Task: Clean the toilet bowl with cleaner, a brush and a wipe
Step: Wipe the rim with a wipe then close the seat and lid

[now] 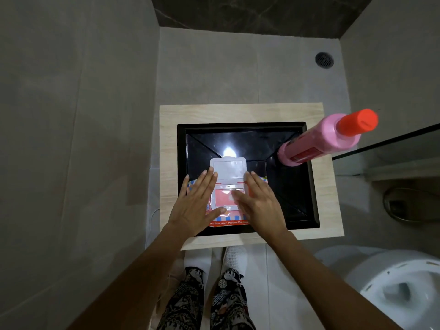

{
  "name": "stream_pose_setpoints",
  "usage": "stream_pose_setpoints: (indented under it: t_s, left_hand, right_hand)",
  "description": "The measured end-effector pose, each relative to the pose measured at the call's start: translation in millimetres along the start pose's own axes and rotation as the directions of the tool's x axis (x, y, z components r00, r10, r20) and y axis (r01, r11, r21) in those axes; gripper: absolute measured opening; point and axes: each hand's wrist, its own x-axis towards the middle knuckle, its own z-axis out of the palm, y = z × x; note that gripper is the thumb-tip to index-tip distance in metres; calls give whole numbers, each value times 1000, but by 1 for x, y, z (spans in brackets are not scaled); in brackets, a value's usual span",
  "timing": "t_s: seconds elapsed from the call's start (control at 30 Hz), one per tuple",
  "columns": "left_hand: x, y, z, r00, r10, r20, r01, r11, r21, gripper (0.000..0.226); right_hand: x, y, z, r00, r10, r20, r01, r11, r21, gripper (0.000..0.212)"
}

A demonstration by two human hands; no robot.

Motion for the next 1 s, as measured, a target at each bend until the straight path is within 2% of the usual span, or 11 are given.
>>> stream_pose_setpoints:
  t_s: [0.17,0.4,0.6,0.83,1.0]
  left_hand:
    - [2,4,3,1000,-26,-4,25,999,-42,90]
    - [1,6,7,999,-24,-35,22,999,-48,91]
    - [0,6,8,998,-24,-52,22,999,-40,91]
    - [-1,7,10,997,-10,-71,7,999,-44,87]
    - [0,11,7,998,-25,-58,26,1000,9,87]
  right_hand:
    - [-3,-2,5,997,70,-25,-67,994,84,22]
    - [-2,-5,9,993,77,-89,-63,986,153,14]
    - [8,-14,9,988,117,-100,-106,988,114,19]
    - [12,-20,10,992,122,-16,-121,992,21,19]
    - [6,-21,8,997,79,-6,-79,997,-10,36]
